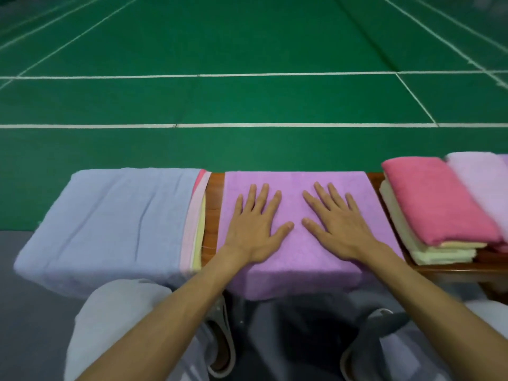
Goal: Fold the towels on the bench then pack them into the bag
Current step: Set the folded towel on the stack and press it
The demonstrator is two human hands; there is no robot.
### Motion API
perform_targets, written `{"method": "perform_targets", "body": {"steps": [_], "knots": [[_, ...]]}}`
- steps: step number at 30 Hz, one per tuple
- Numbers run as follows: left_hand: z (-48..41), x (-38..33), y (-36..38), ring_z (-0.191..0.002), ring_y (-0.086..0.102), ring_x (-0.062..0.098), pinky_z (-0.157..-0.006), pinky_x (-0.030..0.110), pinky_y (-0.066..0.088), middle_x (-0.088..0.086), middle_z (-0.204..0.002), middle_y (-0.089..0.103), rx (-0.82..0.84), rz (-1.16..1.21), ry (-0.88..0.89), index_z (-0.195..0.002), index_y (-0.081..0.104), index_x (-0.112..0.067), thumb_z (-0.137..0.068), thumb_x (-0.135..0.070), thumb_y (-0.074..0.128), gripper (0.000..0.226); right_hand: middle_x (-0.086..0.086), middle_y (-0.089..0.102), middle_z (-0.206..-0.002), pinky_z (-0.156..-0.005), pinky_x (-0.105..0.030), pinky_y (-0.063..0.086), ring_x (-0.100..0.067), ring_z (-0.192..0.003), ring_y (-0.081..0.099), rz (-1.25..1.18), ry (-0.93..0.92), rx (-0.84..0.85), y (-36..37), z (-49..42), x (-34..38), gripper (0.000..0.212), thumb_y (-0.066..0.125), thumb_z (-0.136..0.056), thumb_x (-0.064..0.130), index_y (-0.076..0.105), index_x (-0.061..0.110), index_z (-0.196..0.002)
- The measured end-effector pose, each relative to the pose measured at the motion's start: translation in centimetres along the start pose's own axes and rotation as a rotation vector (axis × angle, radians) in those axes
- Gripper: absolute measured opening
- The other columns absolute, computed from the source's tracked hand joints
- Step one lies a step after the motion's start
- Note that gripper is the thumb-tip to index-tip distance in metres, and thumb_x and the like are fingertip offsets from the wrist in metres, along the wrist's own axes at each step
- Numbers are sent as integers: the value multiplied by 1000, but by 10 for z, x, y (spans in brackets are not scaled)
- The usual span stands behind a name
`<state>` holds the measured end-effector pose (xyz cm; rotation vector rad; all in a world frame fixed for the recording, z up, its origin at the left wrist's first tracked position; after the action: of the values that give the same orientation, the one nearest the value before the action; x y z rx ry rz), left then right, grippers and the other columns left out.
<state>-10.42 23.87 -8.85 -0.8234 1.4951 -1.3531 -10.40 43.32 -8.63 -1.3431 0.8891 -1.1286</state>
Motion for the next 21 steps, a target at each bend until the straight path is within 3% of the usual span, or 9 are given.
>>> {"method": "perform_targets", "body": {"steps": [8, 12, 14, 16, 17, 18, 19, 21], "knots": [[6, 28, -12, -156, -18, 20, -128, 45, -8, -2, -170, -15, -58, -18, -60, -164, -3, -29, -96, -75, 7, 83, 7, -15, -169, -124, -42, -12, -18, -156, -18, -45, 181, -34, -3, 12, -56, 84, 0, -90, 75, -1, 34, -163], [8, 29, -14, -157, -15, 17, -125, 38, -12, -3, -170, -10, -58, 71, -37, -165, 2, -27, -98, -71, 9, 80, 3, -16, -169, -123, -37, -14, -19, -155, -19, -99, 213, -33, -6, 17, -58, 77, 11, -100, 67, -3, 26, -163], [11, 32, -21, -159, -2, 20, -128, 40, -1, 0, -172, 4, -89, 231, -72, -165, 13, -22, -101, -64, 17, 77, -4, -9, -171, -126, -36, -8, -21, -157, -11, -192, 241, -89, -9, 18, -55, 73, 25, -106, 54, 3, 15, -164], [17, 45, -35, -149, 32, 33, -123, 47, 27, 12, -162, 36, -213, 303, -179, -156, 36, -11, -101, -54, 36, 70, -20, 16, -167, -127, -39, 12, -33, -156, 14, -276, 336, -227, -21, 22, -58, 67, 42, -107, 35, 22, -2, -158], [23, 54, -44, -133, 46, 36, -111, 49, 41, 15, -146, 50, -285, 254, -258, -146, 44, -8, -99, -49, 48, 63, -29, 36, -155, -118, -44, 29, -42, -144, 34, -272, 373, -310, -29, 24, -58, 55, 50, -103, 24, 38, -9, -146], [27, 63, -50, -119, 51, 34, -100, 49, 48, 14, -131, 55, -323, 196, -351, -136, 49, -7, -95, -46, 57, 57, -31, 51, -133, -99, -45, 40, -46, -124, 49, -252, 404, -371, -37, 26, -58, 38, 56, -96, 14, 50, -9, -127], [32, 73, -52, -111, 53, 33, -92, 48, 51, 13, -121, 56, -324, 161, -441, -127, 52, -8, -93, -46, 64, 53, -29, 56, -116, -84, -43, 41, -44, -106, 54, -238, 435, -394, -43, 27, -57, 24, 59, -89, 7, 54, -5, -110], [35, 85, -52, -98, 59, 31, -80, 45, 55, 8, -105, 59, -277, 181, -526, -106, 58, -9, -92, -46, 69, 41, -26, 55, -114, -79, -44, 42, -43, -96, 55, -224, 490, -333, -49, 26, -57, 25, 62, -81, 3, 53, -2, -104]]}}
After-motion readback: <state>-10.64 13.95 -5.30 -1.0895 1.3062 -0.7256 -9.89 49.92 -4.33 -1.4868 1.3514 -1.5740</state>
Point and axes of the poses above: each hand's wrist, its own z-axis away from the middle knuckle, its own y-axis out of the palm, x = y × z, the point moved 7 cm from there along -z, towards the middle knuckle
